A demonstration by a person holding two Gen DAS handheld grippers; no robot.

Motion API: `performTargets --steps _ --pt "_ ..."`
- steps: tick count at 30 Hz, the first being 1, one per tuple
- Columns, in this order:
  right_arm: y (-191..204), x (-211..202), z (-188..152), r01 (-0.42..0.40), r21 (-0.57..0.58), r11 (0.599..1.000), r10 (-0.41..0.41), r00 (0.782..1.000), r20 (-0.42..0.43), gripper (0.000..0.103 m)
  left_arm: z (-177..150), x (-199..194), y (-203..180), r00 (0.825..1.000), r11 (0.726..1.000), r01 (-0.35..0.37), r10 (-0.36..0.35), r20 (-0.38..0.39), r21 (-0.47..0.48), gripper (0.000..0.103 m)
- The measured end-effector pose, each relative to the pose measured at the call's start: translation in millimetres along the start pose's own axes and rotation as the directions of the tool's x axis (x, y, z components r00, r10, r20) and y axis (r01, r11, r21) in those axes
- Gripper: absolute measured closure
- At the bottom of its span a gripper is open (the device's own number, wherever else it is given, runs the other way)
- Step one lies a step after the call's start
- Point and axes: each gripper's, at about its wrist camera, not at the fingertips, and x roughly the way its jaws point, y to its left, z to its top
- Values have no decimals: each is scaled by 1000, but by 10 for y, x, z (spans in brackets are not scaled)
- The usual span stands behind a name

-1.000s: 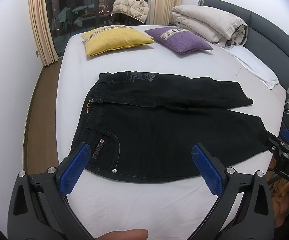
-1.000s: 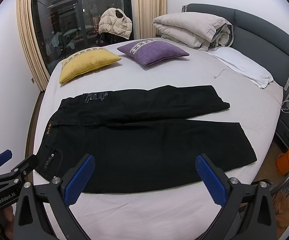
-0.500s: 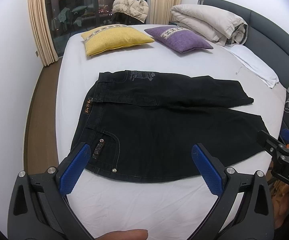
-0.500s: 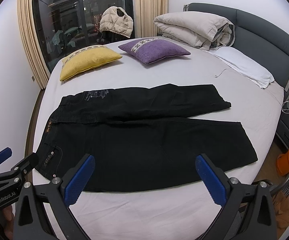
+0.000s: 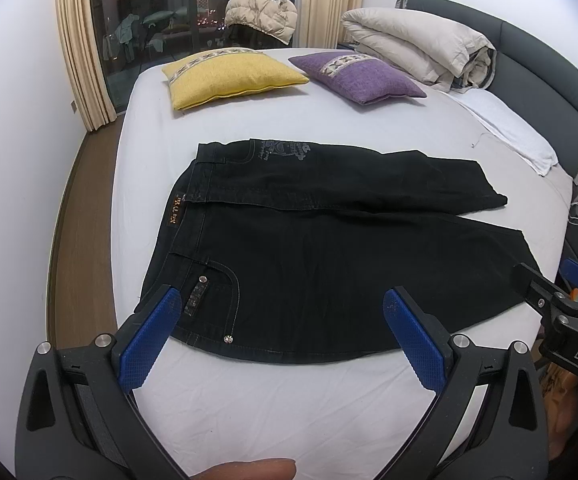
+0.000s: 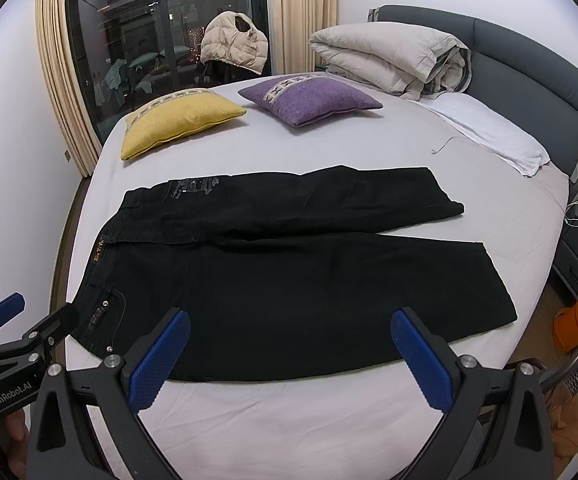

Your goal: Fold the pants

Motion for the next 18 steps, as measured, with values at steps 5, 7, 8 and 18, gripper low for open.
performTargets --steps 5,7,8,18 --pt "24 14 -21 2 -1 1000 -2 1000 -2 0 -11 16 0 1000 1000 -1 1 -2 1 0" --pt "37 18 -36 1 -1 1000 -1 1000 -2 0 -11 16 -1 1000 1000 -1 1 -2 1 0" --pt "42 18 -40 1 -2 1000 -1 1000 -2 0 -11 15 -2 1000 1000 -1 1 -2 1 0" --pt "43 21 -35 2 -1 1000 -2 1000 -3 0 -15 21 -1 1000 1000 -2 2 -3 1 0"
